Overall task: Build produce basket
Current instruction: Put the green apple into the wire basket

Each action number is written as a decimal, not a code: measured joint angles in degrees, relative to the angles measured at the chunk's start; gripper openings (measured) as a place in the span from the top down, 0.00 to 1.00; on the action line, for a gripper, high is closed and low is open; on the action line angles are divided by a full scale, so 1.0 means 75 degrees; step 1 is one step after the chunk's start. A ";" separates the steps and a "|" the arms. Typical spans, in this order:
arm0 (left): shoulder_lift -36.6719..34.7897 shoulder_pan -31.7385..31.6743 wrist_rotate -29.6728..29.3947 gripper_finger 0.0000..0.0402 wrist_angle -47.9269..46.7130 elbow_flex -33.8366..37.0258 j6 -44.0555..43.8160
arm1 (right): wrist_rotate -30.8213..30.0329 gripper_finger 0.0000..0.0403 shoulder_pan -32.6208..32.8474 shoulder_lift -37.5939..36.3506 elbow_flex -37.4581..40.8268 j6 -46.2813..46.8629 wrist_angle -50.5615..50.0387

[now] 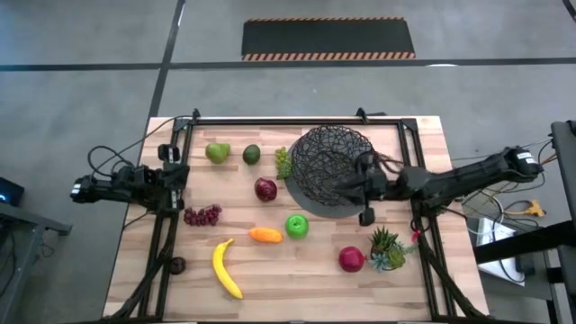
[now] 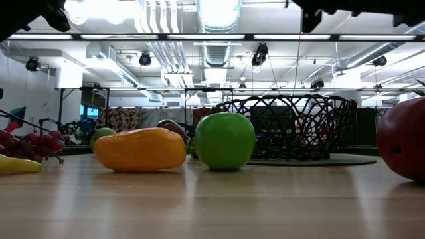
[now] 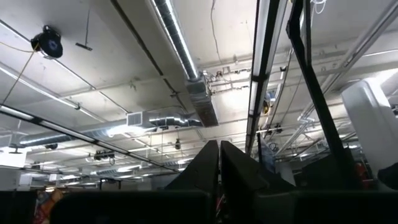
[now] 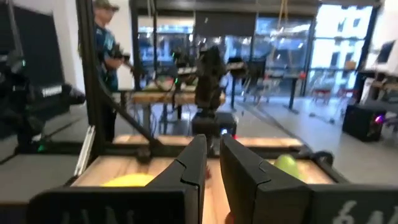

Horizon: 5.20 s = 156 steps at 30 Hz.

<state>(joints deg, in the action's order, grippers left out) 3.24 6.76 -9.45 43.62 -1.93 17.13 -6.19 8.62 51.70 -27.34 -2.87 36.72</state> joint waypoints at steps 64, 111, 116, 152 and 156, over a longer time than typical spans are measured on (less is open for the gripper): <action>-0.0040 0.0000 -0.0062 1.00 0.0065 0.0000 0.0233 | 0.0201 0.53 0.0461 0.6341 -0.8208 0.1191 -1.0045; -0.0037 0.0000 -0.0062 1.00 0.0058 0.0000 0.0209 | -0.0386 0.54 0.0498 0.7379 -0.8041 0.1308 -1.0225; -0.0037 0.0000 -0.0062 1.00 0.0058 0.0000 0.0209 | -0.0386 0.54 0.0467 0.7379 -0.7940 0.1324 -1.0155; -0.0037 0.0000 -0.0062 1.00 0.0056 0.0000 0.0209 | -0.0319 0.98 0.0428 0.7331 -0.7780 0.1078 -0.9855; -0.0037 0.0000 -0.0062 1.00 0.0056 0.0000 0.0209 | -0.0324 0.98 0.0408 0.7309 -0.7788 0.1076 -0.9849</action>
<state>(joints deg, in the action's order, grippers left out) 2.96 6.76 -9.91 44.04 -1.93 18.70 -8.62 11.68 106.52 -85.76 5.20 -37.15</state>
